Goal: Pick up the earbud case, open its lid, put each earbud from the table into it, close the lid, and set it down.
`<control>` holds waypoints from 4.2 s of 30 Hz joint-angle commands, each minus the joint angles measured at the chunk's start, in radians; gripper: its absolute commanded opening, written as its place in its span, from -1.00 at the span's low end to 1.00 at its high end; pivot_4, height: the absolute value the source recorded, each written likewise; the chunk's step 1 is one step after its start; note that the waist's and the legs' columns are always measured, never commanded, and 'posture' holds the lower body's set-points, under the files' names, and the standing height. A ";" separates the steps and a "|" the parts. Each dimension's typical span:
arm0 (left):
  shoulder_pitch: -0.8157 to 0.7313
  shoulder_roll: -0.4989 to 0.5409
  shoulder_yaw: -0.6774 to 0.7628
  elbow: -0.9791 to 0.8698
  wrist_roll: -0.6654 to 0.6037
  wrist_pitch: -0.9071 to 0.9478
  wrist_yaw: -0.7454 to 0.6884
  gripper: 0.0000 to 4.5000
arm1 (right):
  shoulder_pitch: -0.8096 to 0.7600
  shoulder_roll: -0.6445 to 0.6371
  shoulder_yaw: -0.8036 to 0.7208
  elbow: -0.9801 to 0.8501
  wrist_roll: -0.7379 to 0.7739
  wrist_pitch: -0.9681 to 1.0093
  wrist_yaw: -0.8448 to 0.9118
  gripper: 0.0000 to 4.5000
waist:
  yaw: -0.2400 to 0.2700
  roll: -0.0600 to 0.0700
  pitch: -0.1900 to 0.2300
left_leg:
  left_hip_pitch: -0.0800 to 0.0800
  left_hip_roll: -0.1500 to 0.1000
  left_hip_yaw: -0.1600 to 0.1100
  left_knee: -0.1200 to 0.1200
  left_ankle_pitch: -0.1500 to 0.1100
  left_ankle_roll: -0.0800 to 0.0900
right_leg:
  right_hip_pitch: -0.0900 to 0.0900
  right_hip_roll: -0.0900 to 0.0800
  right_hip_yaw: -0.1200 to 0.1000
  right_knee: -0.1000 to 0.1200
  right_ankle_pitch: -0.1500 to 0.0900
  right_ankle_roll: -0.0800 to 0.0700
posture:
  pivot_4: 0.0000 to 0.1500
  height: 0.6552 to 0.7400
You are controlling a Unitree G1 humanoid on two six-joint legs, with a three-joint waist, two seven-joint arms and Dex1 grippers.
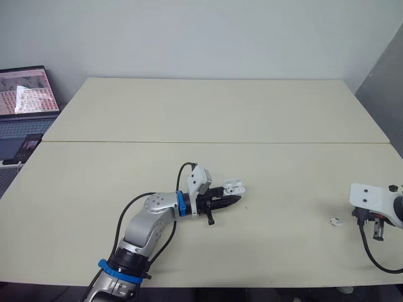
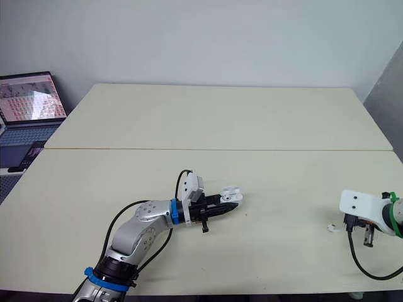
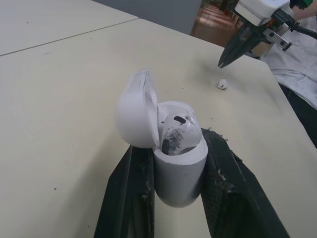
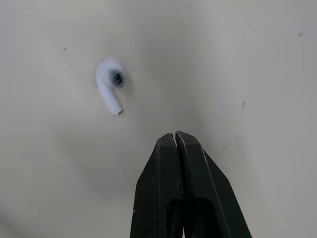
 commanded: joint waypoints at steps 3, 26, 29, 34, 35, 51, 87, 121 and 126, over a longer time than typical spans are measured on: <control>-0.008 -0.001 0.000 -0.018 -0.004 -0.020 -0.009 -0.64 | -0.037 0.029 0.000 0.026 0.009 -0.068 -0.002 -0.98 | 0.001 0.000 0.000 | 0.000 0.000 0.000 0.000 0.000 0.000 | 0.000 0.000 0.000 0.000 0.000 0.000 | 1.00 1.00; -0.006 0.005 0.000 -0.022 0.000 -0.019 -0.006 -0.64 | 0.016 0.047 0.021 -0.084 0.040 -0.001 0.084 -0.98 | 0.001 0.000 0.000 | 0.000 0.000 0.000 0.000 0.000 0.000 | 0.000 0.000 0.000 0.000 0.000 0.000 | 1.00 1.00; -0.010 0.004 -0.001 -0.018 0.001 -0.021 -0.009 -0.64 | 0.026 0.041 0.008 -0.098 0.044 0.009 0.087 -0.98 | 0.001 0.000 0.000 | 0.000 0.000 0.000 0.000 0.000 0.000 | 0.000 0.000 0.000 0.000 0.000 0.000 | 1.00 1.00; -0.013 0.002 -0.003 -0.014 0.001 -0.023 -0.013 -0.64 | 0.028 0.035 -0.026 -0.102 0.051 0.010 0.085 -0.98 | 0.001 0.000 0.000 | 0.000 0.000 0.000 0.000 0.000 0.000 | 0.000 0.000 0.000 0.000 0.000 0.000 | 1.00 1.00; -0.014 0.002 -0.003 -0.013 0.001 -0.023 -0.014 -0.64 | 0.030 0.031 -0.045 -0.101 0.061 0.009 0.097 -0.98 | 0.001 0.000 0.000 | 0.000 0.000 0.000 0.000 0.000 0.000 | 0.000 0.000 0.000 0.000 0.000 0.000 | 1.00 1.00; -0.009 -0.007 -0.006 -0.013 0.006 -0.030 -0.008 -0.64 | 0.039 -0.059 -0.045 -0.132 0.118 0.134 0.218 0.80 | 0.001 0.000 0.000 | 0.000 0.000 0.000 0.000 0.000 0.000 | 0.000 0.000 0.000 0.000 0.000 0.000 | 1.00 1.00; 0.003 0.009 0.002 -0.028 0.003 -0.025 -0.002 -0.64 | -0.130 -0.052 0.235 -0.162 0.027 0.204 0.118 -0.81 | 0.001 0.000 0.000 | 0.000 0.000 0.000 0.000 0.000 0.000 | 0.000 0.000 0.000 0.000 0.000 0.000 | 1.00 1.00; -0.059 -0.137 0.041 -0.026 0.019 -0.074 0.176 -0.64 | -0.302 0.947 -0.002 -0.272 0.499 0.050 -0.472 -0.81 | -0.003 0.000 -0.001 | -0.001 0.000 -0.001 0.000 0.000 0.000 | -0.003 0.000 0.000 0.002 0.000 0.000 | 1.00 1.00; -0.057 -0.162 0.059 -0.032 0.031 -0.096 0.230 -0.64 | -0.297 0.989 0.087 -0.281 0.469 0.007 -0.500 -0.81 | -0.005 0.000 -0.001 | -0.001 0.000 -0.001 0.000 0.000 0.000 | -0.003 0.000 0.000 0.002 0.000 0.000 | 1.00 1.00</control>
